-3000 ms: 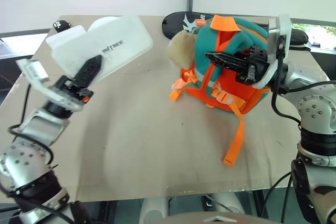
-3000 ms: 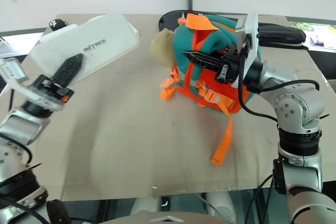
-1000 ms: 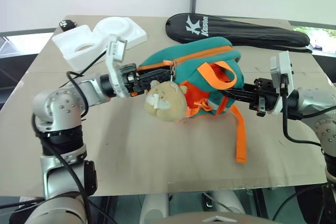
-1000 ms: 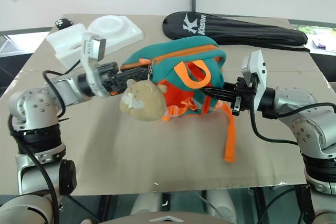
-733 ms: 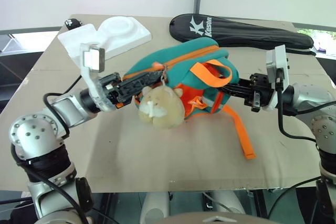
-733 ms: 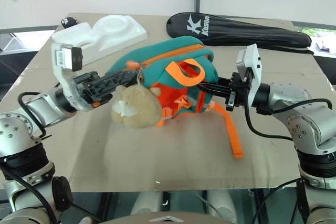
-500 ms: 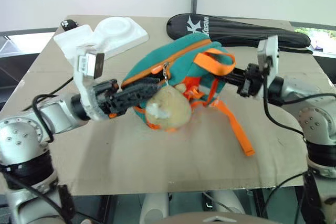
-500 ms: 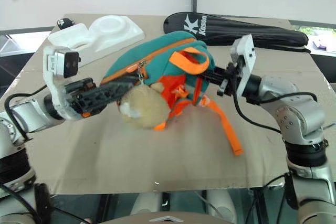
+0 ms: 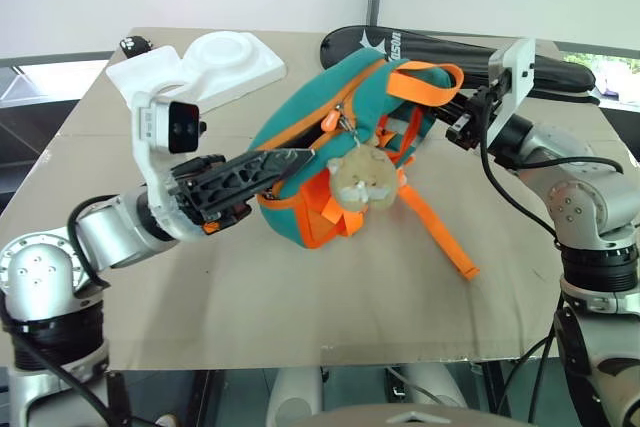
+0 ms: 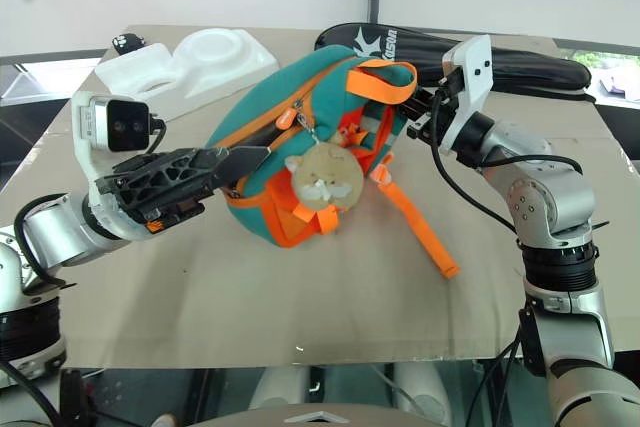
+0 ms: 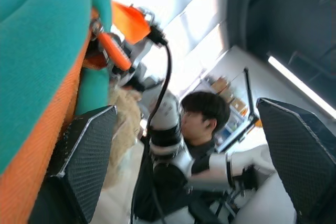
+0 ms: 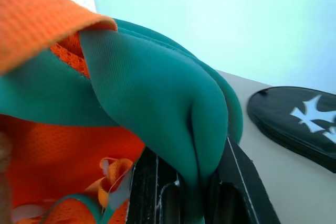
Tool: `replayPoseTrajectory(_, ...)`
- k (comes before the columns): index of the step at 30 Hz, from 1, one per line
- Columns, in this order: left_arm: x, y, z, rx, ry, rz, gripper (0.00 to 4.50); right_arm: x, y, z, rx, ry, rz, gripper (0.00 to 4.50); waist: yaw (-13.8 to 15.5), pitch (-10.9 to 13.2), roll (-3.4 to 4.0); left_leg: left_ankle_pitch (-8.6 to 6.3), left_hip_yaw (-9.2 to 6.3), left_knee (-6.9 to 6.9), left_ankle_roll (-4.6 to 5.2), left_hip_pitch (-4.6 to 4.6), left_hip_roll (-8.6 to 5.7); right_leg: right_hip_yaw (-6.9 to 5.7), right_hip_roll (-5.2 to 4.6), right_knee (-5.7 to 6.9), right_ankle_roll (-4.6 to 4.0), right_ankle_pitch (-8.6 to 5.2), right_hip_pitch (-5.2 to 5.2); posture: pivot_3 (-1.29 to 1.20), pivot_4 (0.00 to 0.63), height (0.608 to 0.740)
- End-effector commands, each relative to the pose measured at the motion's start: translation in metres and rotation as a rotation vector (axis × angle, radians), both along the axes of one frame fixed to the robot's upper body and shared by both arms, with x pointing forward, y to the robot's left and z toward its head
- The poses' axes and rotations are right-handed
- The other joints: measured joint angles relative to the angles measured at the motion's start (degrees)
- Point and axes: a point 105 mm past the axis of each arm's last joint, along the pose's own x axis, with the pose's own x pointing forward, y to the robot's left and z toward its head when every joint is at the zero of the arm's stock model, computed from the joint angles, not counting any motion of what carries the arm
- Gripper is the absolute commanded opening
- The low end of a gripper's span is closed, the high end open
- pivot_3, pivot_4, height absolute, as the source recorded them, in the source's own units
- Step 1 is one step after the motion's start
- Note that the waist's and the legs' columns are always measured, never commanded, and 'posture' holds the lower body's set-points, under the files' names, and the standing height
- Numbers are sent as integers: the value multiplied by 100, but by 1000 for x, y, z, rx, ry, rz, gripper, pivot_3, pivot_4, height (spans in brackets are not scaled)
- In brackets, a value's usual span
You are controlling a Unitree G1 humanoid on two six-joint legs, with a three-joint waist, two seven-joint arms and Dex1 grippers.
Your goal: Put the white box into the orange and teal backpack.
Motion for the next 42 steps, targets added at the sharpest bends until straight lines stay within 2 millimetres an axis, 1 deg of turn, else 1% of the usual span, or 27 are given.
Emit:
replayPoseTrajectory(1,1,19,39,-148,-124,92,4413,15,-40,19,41,-66,-217,0,2,-1,-2,0,-1,2,0,-1,0,0,0,0,0,0,0,0,150,740)
replayPoseTrajectory(2,3,22,41,-159,-125,111,4413,16,-42,20,42,-67,-234,0,-6,-1,-2,0,0,2,0,0,0,1,0,0,0,0,1,0,150,740)
replayPoseTrajectory(5,13,39,55,-236,-134,190,4413,26,-57,19,40,-62,-326,0,-37,-1,-2,0,1,-1,0,2,0,5,3,0,1,0,0,0,150,740)
replayPoseTrajectory(8,20,63,74,-366,-151,287,4413,34,-73,18,42,-63,-429,0,15,0,-1,0,-2,-1,0,-2,0,0,4,-4,0,0,0,0,150,740)
replayPoseTrajectory(9,22,69,77,-405,-151,309,4413,37,-78,19,50,-63,-464,0,55,0,0,0,-2,-1,0,-2,-2,-2,1,-5,0,0,1,0,150,740)
replayPoseTrajectory(10,22,71,77,-415,-147,314,4413,38,-82,19,60,-64,-486,0,94,0,0,0,-2,-1,0,-2,-6,-2,-2,-6,1,0,2,0,150,740)
replayPoseTrajectory(11,21,69,75,-402,-146,303,4413,40,-85,20,70,-66,-503,0,105,0,-1,0,-1,0,0,-3,-8,-2,-3,-9,1,1,5,0,150,740)
replayPoseTrajectory(13,20,55,63,-316,-114,283,4413,40,-83,22,89,-70,-488,0,118,0,0,0,-1,1,0,-4,-13,-1,-8,-10,2,1,6,0,150,740)
replayPoseTrajectory(15,26,38,46,-156,-61,318,4413,36,-75,23,95,-73,-447,0,115,0,-1,0,-2,-1,0,-4,-16,-1,-12,-9,3,0,6,0,150,740)
replayPoseTrajectory(16,35,30,33,-47,-44,382,4413,32,-67,23,99,-70,-399,0,114,0,0,0,-3,-1,0,-4,-15,-1,-12,-9,3,0,6,0,150,740)
replayPoseTrajectory(17,39,18,21,63,-68,407,4413,25,-55,23,102,-73,-334,0,119,1,2,0,-5,-3,0,-3,-15,-2,-11,-7,3,0,6,0,150,740)
replayPoseTrajectory(19,43,5,7,187,-104,433,4413,13,-38,24,110,-72,-238,0,122,1,4,0,-7,-8,0,-2,-16,-7,-10,-6,2,0,5,0,150,740)
replayPoseTrajectory(20,40,-1,2,228,-127,417,4413,8,-32,24,108,-73,-206,0,117,2,5,0,-7,-9,-1,0,-15,-7,-9,-5,1,0,5,0,150,740)
replayPoseTrajectory(23,38,-8,-7,255,-118,389,4413,-4,-21,24,102,-70,-143,0,107,3,6,0,-5,-11,-1,-1,-15,-6,-10,-6,1,0,4,0,150,740)
replayPoseTrajectory(26,48,-9,-16,284,-77,432,4413,-13,-13,23,90,-72,-88,0,107,4,8,0,-6,-12,0,0,-13,-7,-9,-7,1,-1,3,0,150,740)
replayPoseTrajectory(28,55,-10,-19,301,-77,472,4413,-17,-11,23,86,-75,-66,0,107,4,9,0,-6,-12,0,0,-13,-7,-9,-7,1,-1,3,0,150,740)
replayPoseTrajectory(31,67,-13,-14,262,-69,518,4413,-22,-9,24,84,-80,-38,0,126,4,9,0,-5,-11,0,-1,-14,-6,-10,-7,1,0,4,0,150,740)
replayPoseTrajectory(34,81,-15,-14,264,-48,559,4413,-24,-10,23,77,-79,-34,0,122,4,8,0,-7,-8,0,-3,-16,-8,-11,-8,2,0,4,0,150,740)
replayPoseTrajectory(38,104,-29,-16,295,-25,596,4413,-26,-13,19,64,-69,-34,0,120,4,8,0,-8,-8,0,-3,-17,-8,-10,-9,2,0,5,0,150,740)
replayPoseTrajectory(40,113,-33,-16,289,-7,611,4413,-27,-13,17,59,-64,-36,0,119,4,8,0,-8,-8,0,-4,-19,-8,-11,-10,3,0,5,0,150,740)
replayPoseTrajectory(42,115,-41,-19,319,-27,594,3885,-27,-16,16,60,-60,-49,0,113,4,9,0,-8,-8,0,-5,-20,-8,-11,-11,3,0,4,0,150,740)
